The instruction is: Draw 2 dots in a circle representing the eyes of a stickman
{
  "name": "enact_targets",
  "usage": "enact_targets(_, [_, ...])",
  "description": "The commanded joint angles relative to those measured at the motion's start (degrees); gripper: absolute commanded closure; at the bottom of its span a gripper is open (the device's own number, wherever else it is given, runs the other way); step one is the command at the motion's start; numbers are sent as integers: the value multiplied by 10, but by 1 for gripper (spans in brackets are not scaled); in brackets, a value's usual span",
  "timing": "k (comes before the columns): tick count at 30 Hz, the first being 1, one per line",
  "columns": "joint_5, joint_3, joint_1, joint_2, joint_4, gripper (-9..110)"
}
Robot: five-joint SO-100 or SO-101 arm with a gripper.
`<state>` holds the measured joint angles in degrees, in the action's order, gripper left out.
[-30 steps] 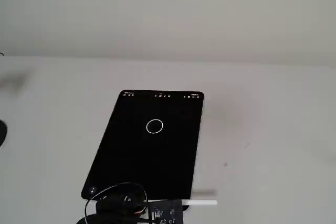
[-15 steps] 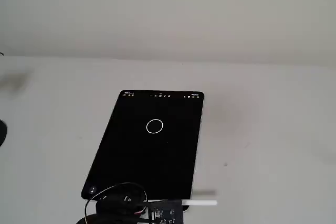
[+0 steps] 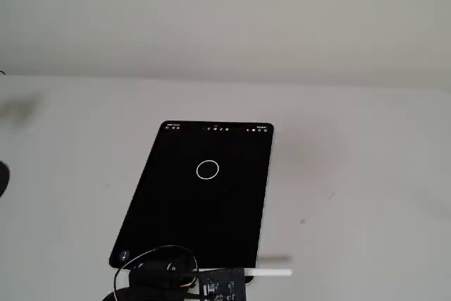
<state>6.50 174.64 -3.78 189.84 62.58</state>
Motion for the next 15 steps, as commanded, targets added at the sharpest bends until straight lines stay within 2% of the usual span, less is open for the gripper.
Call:
enact_targets(1, [33,4,16,6,-31,101])
enact_targets(2, [116,8,26,6,-47,101])
enact_targets(5, [138,19,26,6,-141,101])
enact_targets(11, [324,48,-43,-1,-357,101])
enact_targets(15, [474,48,-98,-137,-559,101])
